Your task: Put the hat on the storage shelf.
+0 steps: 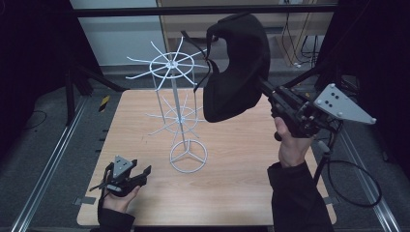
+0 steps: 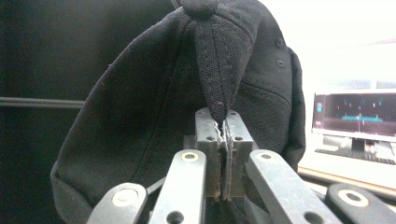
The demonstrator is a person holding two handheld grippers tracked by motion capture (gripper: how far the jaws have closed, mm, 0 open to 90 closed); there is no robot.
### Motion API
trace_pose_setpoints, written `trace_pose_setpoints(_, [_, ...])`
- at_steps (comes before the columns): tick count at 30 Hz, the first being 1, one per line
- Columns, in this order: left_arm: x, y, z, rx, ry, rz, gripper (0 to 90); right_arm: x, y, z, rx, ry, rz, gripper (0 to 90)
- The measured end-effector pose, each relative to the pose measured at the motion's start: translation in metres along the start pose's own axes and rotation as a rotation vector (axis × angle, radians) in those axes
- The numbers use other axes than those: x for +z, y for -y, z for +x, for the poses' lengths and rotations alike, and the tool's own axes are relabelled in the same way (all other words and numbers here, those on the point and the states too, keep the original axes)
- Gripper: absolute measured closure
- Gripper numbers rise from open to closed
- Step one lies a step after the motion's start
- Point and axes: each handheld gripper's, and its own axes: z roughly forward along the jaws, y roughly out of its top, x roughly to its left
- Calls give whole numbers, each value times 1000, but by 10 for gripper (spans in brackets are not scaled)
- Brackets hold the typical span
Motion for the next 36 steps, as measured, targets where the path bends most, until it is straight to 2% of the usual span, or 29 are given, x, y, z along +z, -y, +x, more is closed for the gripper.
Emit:
trace_pose_setpoints(3, [0, 0, 0, 1, -2, 1, 402, 2, 12, -3, 21, 8, 22, 878])
trace_pose_setpoints(7, [1, 0, 0, -4, -1, -1, 403, 4, 21, -5, 24, 24, 59, 877])
trace_pose_setpoints(12, [0, 0, 0, 2, -2, 0, 403, 6, 38, -8, 41, 65, 113, 873])
trace_pose_setpoints(15, [1, 0, 0, -2, -1, 1, 402, 8, 47, -10, 58, 92, 146, 871])
trace_pose_setpoints(19, [1, 0, -1, 0, 0, 1, 403, 11, 61, -14, 91, 105, 180, 870])
trace_pose_setpoints(27, [1, 0, -1, 2, 2, 5, 402, 19, 90, -13, 116, 99, 283, 848])
trace_pose_setpoints(32, [2, 0, -1, 3, 3, 7, 402, 26, 109, -9, 124, 95, 366, 783])
trace_pose_setpoints(36, [2, 0, -1, 4, 4, 5, 402, 28, 119, -7, 120, 96, 393, 742])
